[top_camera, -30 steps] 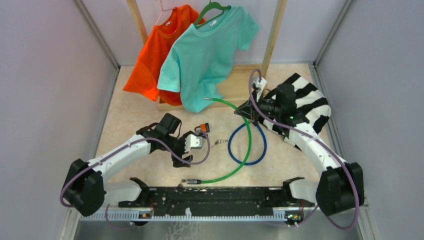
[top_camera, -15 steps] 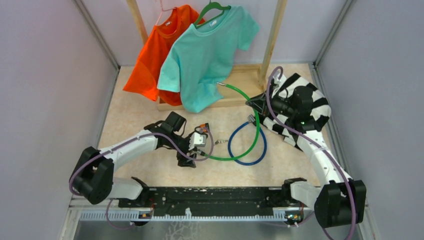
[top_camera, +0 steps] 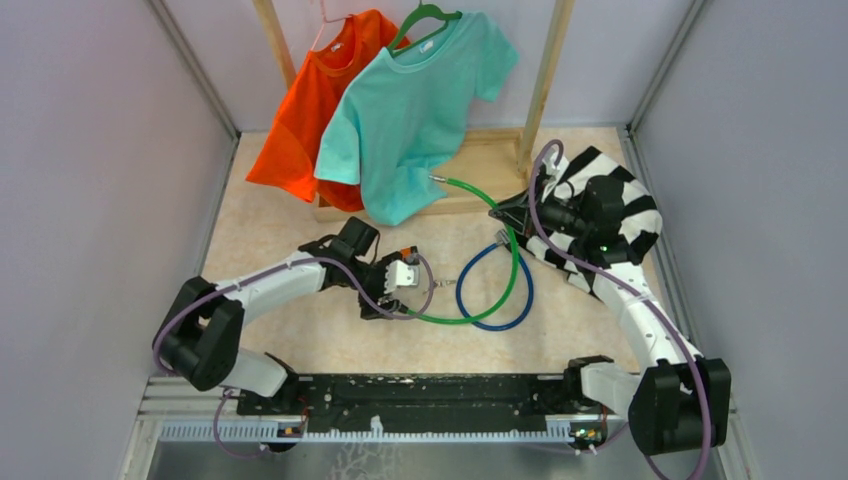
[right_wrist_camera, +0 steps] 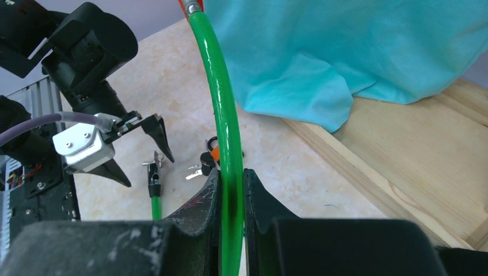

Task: Lock with the key
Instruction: Pick up the lock from the center of the board.

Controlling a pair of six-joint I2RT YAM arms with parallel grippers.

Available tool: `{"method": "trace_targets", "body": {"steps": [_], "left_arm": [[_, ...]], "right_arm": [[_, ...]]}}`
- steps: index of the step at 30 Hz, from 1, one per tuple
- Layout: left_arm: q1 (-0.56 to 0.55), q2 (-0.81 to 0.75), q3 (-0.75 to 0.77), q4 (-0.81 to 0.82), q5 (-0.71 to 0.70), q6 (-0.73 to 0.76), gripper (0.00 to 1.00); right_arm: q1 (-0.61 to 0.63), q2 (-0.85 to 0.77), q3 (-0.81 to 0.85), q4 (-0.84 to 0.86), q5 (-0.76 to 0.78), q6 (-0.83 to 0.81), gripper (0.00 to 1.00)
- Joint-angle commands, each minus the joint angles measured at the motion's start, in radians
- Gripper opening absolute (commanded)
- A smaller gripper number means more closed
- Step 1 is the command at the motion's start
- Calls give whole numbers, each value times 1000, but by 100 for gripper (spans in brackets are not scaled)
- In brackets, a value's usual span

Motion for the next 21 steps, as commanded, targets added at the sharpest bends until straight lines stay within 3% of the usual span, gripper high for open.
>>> {"method": "trace_targets", "body": {"steps": [1,14,21], "left_arm": [[8,12,35,-5,-12,81,85],[20,153,83,-110,-19,138,64],[63,118,66,-95,35,82,25]], "right_arm": [[-6,-18,8,69,-75,-24,0],[-6,-18,-1,62,-79,-44,0],[-6,-29,-5,40,-76,-74,0]]}}
